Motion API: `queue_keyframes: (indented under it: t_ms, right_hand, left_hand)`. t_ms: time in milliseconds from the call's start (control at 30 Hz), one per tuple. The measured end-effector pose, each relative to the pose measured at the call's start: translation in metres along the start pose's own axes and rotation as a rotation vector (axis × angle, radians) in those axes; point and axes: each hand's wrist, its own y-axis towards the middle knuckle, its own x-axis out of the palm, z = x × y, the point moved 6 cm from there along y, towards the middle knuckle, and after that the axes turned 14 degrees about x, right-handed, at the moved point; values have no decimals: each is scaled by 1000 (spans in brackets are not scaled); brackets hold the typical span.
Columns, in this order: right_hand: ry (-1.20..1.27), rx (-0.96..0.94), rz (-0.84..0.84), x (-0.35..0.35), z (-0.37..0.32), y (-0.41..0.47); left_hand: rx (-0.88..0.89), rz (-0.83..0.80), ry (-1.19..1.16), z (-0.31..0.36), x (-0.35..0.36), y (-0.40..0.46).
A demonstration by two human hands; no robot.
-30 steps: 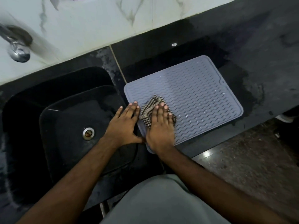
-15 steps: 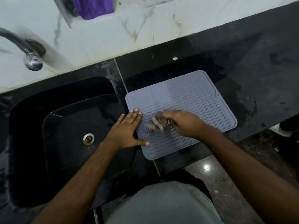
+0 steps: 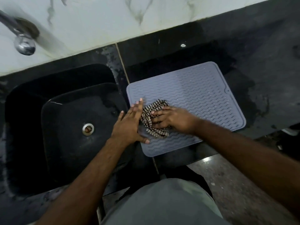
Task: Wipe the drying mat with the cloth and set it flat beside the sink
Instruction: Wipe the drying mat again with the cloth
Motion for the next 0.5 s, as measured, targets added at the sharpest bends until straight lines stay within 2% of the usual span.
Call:
queue_keyframes:
  t_ms: [100,200,333,500]
  right_hand:
    - [3,-48,-102,-17,31,-6]
    - [30,-7,-66,-28,67,-34]
    - [21,129,20,-41,124,-90]
    - [18,374,20,-56,165,-130]
  left_hand:
    - [-25,-87,75,5,0,5]
    - [-67,-208,213,13,3,10]
    - [-72,-282,407,26,7,17]
    - [-96,-322,337,27,5,18]
